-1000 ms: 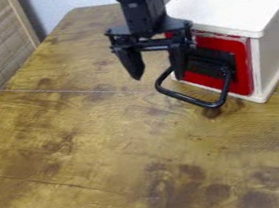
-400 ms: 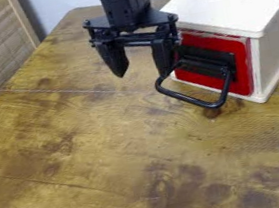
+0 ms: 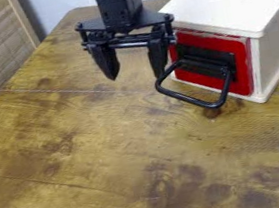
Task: Close the drawer
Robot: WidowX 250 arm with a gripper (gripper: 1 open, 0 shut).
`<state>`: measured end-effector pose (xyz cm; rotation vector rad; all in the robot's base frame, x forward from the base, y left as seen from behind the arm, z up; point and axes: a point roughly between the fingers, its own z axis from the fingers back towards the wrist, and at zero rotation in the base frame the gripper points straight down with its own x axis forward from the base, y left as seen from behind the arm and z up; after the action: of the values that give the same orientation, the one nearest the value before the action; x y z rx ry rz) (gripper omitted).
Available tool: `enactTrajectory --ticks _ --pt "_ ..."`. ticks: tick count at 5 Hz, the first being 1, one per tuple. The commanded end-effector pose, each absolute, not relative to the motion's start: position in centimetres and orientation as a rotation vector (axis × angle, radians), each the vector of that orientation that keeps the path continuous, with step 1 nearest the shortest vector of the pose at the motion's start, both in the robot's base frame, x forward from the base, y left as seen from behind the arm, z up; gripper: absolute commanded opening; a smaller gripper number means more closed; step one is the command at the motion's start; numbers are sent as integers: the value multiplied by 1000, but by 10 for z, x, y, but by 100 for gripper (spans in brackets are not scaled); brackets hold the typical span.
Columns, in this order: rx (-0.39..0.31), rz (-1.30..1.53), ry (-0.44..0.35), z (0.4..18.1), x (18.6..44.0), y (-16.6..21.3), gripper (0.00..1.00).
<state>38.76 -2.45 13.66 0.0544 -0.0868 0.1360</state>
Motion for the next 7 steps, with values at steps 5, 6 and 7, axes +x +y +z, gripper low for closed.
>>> enactTrajectory --ticks 5,6,7 --pt "62 113 -196 166 351 -25 100" --pt "66 113 -189 167 350 -31 100" --pt "72 112 -182 166 350 -36 100"
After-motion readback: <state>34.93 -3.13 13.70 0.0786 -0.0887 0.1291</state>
